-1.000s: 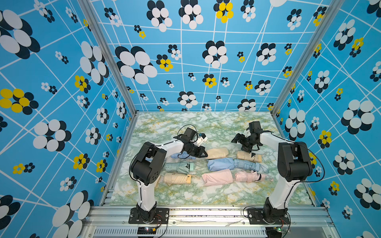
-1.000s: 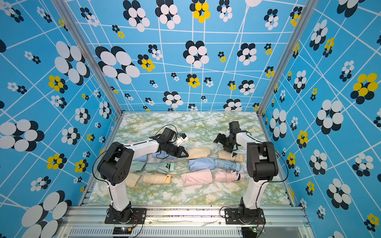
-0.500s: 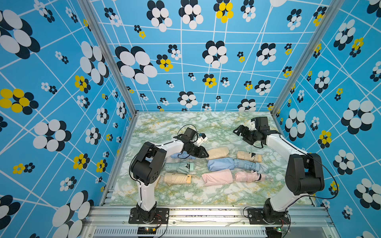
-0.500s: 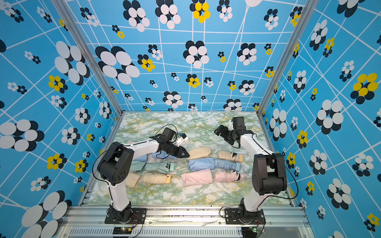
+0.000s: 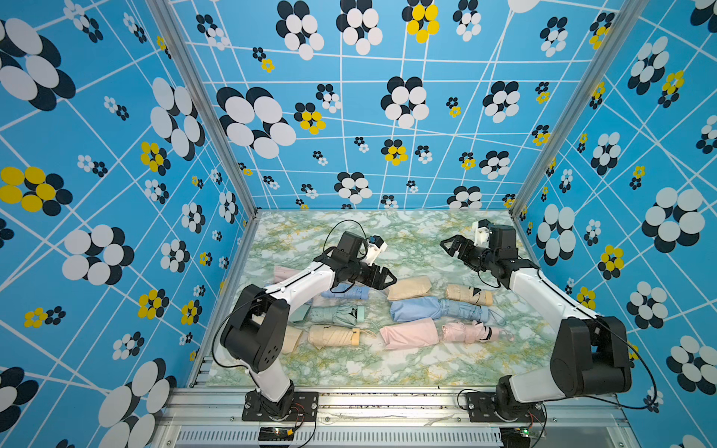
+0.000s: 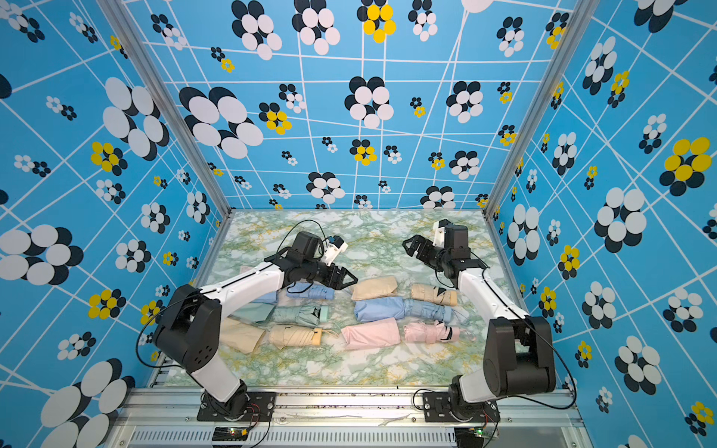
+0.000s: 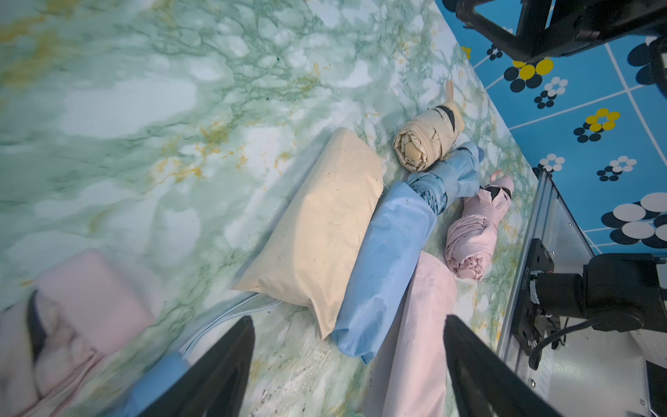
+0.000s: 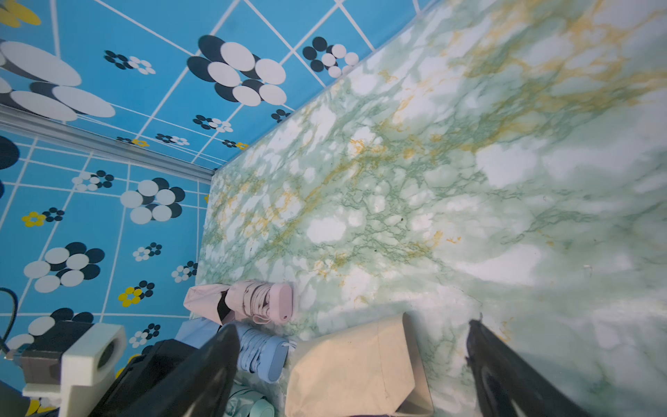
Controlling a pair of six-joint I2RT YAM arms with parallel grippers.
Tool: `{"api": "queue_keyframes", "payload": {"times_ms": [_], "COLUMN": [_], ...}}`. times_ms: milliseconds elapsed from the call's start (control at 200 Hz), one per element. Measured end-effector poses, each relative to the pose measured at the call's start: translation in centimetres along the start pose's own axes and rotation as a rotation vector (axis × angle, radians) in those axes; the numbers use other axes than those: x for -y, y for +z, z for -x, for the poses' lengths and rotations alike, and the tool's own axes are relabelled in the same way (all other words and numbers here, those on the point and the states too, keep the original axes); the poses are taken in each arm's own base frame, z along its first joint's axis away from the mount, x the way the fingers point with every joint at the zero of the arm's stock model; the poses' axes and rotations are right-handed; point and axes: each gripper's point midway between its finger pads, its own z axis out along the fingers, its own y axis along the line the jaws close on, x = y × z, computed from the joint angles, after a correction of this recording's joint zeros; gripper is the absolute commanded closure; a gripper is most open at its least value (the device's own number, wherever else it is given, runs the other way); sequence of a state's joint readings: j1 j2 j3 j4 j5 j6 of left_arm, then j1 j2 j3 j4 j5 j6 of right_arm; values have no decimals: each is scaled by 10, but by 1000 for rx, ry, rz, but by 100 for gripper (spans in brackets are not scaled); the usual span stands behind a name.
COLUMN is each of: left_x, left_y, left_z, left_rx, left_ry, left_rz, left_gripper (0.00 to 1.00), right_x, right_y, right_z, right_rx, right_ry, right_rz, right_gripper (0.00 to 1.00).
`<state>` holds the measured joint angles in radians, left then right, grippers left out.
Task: Take umbrellas out of sleeves
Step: Adjust the umbrella at the center of the board, then reset both arms
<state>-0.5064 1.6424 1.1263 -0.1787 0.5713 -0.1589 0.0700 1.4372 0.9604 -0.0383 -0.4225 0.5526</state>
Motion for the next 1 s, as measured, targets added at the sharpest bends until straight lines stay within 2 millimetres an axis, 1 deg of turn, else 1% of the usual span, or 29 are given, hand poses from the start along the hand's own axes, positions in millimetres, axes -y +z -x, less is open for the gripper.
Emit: {"api": "queue_keyframes", "payload": {"times_ms": [75,155,240,300,375,420,490,635,720,795,860,999], "left_x": [2,2,-3,-10,-22,-32,-51,-102,-133,-155,-171,-201], "left_y": [-20,-43,-71,-91,-114,-128,-147,-178,-193,-203,-207,-206], "left_z": [10,17,22,21,15,10,-1,-29,-47,-60,-69,-87], "left_rx": [68,145,242,313,395,444,507,571,591,604,613,613], "left_ry": [39,70,110,127,145,154,156,111,57,16,-12,-54], "left_rz": [56,130,223,298,400,473,584,816,916,978,1016,1068], "left_gripper": [0,1,1,1,1,1,1,1,1,1,1,1], "right_x": [-5,-8,-6,-3,7,15,34,77,94,105,115,139], "right_y": [-10,-20,-30,-38,-47,-51,-57,-66,-70,-71,-69,-50], "right_z": [1,0,0,0,-1,-3,-8,-19,-19,-17,-18,-28], "right_rx": [46,90,141,181,240,274,327,386,409,430,443,414], "right_ry": [-26,-57,-99,-129,-173,-196,-236,-314,-364,-409,-439,-478], "right_rz": [22,36,26,8,-39,-72,-148,-337,-430,-491,-532,-590], "right_gripper": [1,1,1,1,1,1,1,1,1,1,1,1]}}
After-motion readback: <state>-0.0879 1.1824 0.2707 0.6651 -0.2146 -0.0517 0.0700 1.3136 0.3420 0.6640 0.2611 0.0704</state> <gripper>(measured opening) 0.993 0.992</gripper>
